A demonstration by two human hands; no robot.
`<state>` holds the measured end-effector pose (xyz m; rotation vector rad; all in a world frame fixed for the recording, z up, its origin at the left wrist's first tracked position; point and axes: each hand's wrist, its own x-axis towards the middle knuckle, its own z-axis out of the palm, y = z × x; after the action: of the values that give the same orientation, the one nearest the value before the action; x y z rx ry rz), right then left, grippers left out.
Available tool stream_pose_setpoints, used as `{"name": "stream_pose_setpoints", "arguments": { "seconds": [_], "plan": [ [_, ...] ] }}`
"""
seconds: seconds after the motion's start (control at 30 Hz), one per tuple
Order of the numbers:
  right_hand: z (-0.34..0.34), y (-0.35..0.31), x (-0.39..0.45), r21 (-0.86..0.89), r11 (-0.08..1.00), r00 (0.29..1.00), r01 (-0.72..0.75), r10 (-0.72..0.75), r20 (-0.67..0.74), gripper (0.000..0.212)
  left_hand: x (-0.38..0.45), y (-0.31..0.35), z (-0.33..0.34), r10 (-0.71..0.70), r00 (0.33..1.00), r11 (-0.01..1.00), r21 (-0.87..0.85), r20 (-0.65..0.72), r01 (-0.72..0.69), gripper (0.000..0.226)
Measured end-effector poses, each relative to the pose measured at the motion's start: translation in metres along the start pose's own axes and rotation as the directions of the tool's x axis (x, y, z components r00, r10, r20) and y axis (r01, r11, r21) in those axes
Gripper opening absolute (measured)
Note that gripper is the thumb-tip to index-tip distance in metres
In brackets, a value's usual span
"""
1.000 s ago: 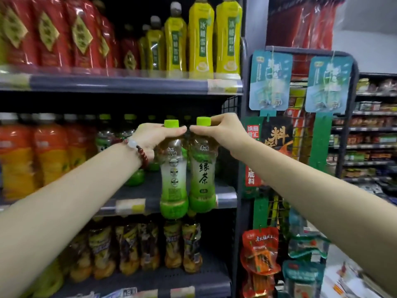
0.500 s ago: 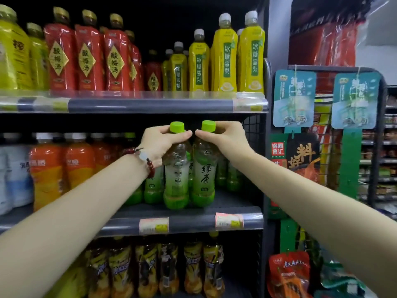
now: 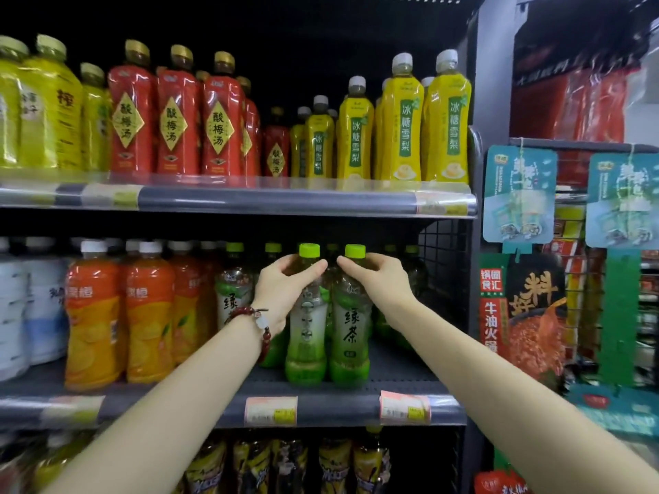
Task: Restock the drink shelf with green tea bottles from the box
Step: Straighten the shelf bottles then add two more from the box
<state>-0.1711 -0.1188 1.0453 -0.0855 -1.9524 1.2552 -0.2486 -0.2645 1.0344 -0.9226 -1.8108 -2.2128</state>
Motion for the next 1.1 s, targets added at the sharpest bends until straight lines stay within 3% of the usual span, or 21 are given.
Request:
{"name": "stream_pose_setpoints", "arguments": {
  "seconds": [0.13,0.2,0.27,0.47,0.57,0.7,1.1],
  "plan": [
    [0.011,0.026,-0.013,-0.029,0.996,0.995,-0.087,0.088,0.04,0.079,-0.006,-0.035,-0.008,-0.053,0.997,0.993,0.113,0.058,0.046,0.074],
    [0.013,0.046,-0.028,-0.014,0.991,0.988,-0.133,0.133,0.084,0.075,-0.013,-0.051,-0.016,-0.169,0.98,0.968,0.207,0.108,0.144,0.082],
    [0.014,0.065,-0.044,-0.043,0.984,0.976,-0.173,0.177,0.13,0.076,-0.025,-0.067,-0.022,-0.256,0.95,0.939,0.281,0.18,0.2,0.075],
    [0.01,0.084,-0.052,-0.168,0.975,0.965,-0.148,0.18,0.193,0.06,-0.032,-0.078,-0.028,-0.223,0.942,0.916,0.384,0.25,0.115,0.067],
    [0.01,0.082,-0.051,-0.227,0.963,0.973,-0.147,0.182,0.139,0.082,-0.033,-0.077,-0.032,-0.24,0.937,0.889,0.445,0.252,0.108,0.075],
    [0.006,0.09,-0.052,-0.272,0.954,0.983,-0.125,0.155,0.094,0.093,-0.033,-0.085,-0.031,-0.225,0.961,0.892,0.431,0.164,0.135,0.088],
    [0.013,0.099,-0.023,-0.24,0.941,0.969,-0.24,0.249,0.006,0.079,-0.003,-0.103,0.001,-0.27,0.958,0.867,0.457,0.096,0.199,0.072]
  ]
}}
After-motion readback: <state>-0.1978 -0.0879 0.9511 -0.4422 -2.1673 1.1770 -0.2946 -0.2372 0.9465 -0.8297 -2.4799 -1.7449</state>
